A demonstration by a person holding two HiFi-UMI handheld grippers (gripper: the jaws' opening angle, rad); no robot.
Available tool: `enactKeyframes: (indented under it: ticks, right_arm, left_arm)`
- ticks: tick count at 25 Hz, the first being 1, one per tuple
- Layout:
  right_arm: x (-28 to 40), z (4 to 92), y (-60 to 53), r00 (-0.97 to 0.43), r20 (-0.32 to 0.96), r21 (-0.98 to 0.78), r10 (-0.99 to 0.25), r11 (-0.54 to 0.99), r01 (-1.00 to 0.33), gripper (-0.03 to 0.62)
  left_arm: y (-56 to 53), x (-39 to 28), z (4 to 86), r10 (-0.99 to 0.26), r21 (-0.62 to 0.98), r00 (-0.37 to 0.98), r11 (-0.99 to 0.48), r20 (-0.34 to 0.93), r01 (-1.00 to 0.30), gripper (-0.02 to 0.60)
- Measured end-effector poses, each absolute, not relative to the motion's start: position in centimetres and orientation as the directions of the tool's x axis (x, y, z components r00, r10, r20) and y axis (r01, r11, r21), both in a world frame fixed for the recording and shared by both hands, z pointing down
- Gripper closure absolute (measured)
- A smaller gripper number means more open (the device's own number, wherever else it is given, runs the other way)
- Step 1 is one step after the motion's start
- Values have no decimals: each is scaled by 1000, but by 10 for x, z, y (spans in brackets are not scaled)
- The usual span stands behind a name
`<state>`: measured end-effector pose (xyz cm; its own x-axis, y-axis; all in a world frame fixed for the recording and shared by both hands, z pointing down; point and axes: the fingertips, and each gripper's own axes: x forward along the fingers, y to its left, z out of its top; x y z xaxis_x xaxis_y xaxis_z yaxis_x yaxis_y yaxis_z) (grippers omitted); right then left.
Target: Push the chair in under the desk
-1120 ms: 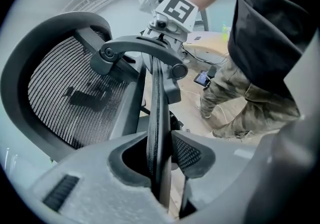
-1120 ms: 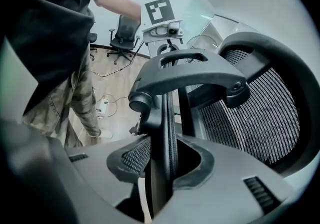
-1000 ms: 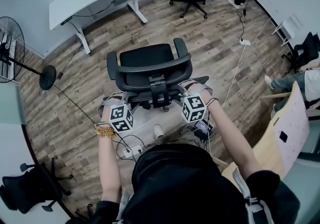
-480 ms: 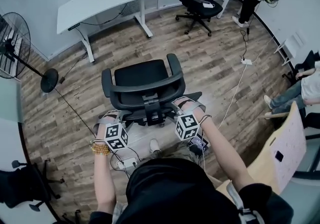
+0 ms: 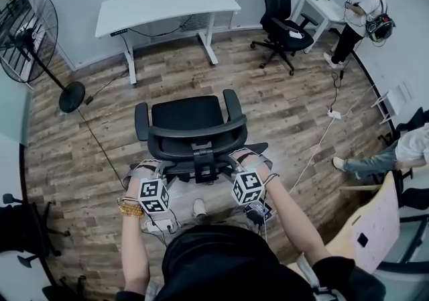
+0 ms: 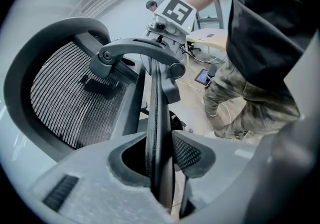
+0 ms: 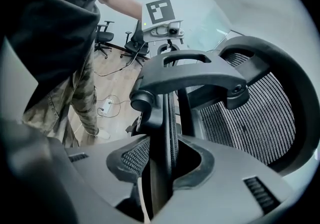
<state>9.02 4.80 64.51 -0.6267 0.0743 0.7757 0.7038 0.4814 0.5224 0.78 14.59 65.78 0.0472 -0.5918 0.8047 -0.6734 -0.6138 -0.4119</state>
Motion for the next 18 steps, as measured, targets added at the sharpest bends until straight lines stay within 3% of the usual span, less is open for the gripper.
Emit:
enactKeyframes:
  ticks: [18]
  right_arm:
    - [78,647,53,-643,765,560,32,460,690,459]
  left_arm:
    - [153,-2,657,-599,-421,42,-609,800,-672,443]
